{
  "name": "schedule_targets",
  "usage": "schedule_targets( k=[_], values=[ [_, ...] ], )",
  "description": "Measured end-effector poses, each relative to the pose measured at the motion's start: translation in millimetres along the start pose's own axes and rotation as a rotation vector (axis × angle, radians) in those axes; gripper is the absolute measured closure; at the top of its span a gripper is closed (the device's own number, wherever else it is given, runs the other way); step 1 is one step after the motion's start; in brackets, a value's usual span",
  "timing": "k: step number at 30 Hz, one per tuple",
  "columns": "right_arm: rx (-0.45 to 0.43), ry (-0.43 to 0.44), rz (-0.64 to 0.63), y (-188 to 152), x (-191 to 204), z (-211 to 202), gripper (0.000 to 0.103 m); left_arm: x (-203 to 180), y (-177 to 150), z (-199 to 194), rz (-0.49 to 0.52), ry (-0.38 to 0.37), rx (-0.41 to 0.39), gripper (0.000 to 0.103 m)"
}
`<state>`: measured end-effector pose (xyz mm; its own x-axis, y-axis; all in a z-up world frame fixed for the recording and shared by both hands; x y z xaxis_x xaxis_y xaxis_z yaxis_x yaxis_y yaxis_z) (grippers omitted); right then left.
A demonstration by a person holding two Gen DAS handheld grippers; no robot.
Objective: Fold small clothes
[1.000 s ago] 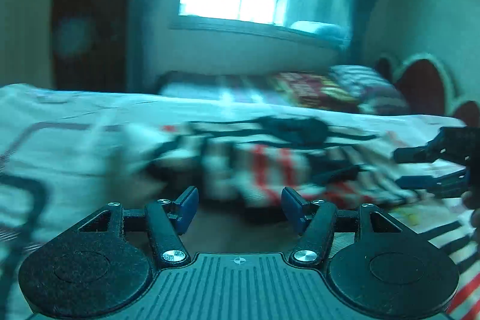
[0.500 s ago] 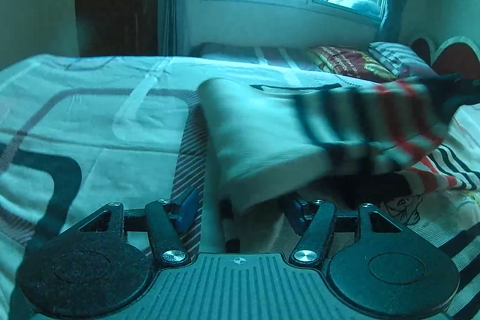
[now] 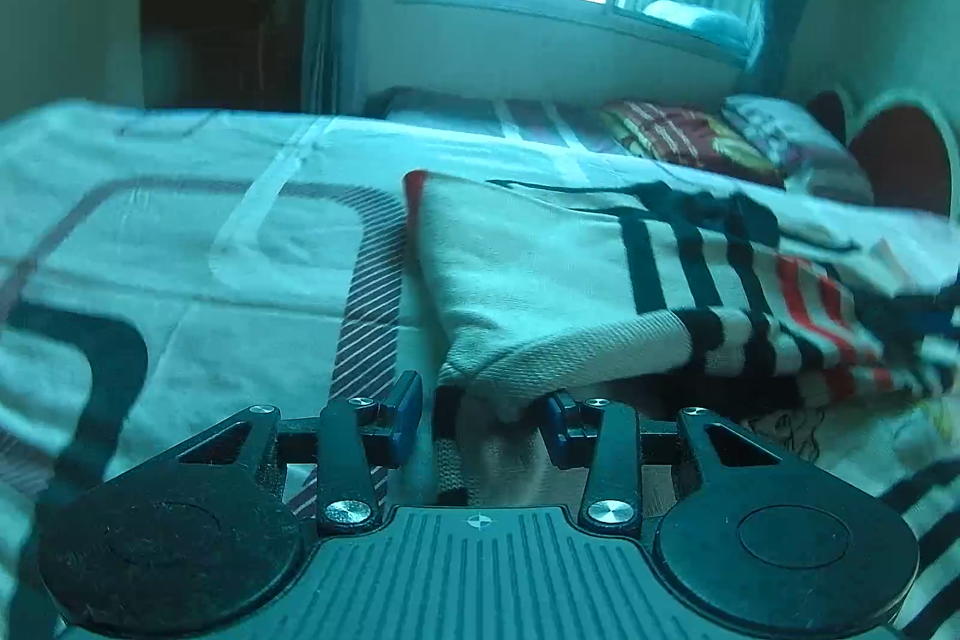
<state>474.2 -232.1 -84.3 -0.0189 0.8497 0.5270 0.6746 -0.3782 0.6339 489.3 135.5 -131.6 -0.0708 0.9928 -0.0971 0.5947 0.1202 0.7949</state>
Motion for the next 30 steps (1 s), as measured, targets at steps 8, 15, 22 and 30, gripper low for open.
schedule_targets(
  k=[8, 15, 22, 30],
  values=[
    [-0.057, 0.15, -0.027, 9.2, 21.7, -19.1, 0.095, 35.0, -11.1, -0.9, -0.293, -0.075, -0.036, 0.062],
    [0.059, 0.016, -0.082, -18.6, 2.6, -3.5, 0.096, 31.9, -13.0, 2.6, -0.234, -0.053, 0.03, 0.061],
    [-0.057, 0.023, -0.171, -6.3, 18.6, -36.4, 0.076, 6.9, 20.9, -45.1, -0.072, -0.059, -0.098, 0.059],
    [0.073, -0.073, -0.487, -35.3, 53.1, 20.3, 0.081, -59.8, 1.6, 16.2, 0.127, -0.124, 0.004, 0.057]
  ],
)
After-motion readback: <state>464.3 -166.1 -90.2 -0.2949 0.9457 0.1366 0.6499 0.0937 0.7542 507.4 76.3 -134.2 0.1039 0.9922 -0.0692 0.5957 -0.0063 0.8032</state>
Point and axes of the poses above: each gripper's, at about its wrist camera, not at the fingertips, and z roughly the way its jaws point, x to its left, y to its top, the point moved 3 cm from there along z, roughly the way its jaws point, and after that the axes turned 6 degrees about y, right-handed, at the moved point
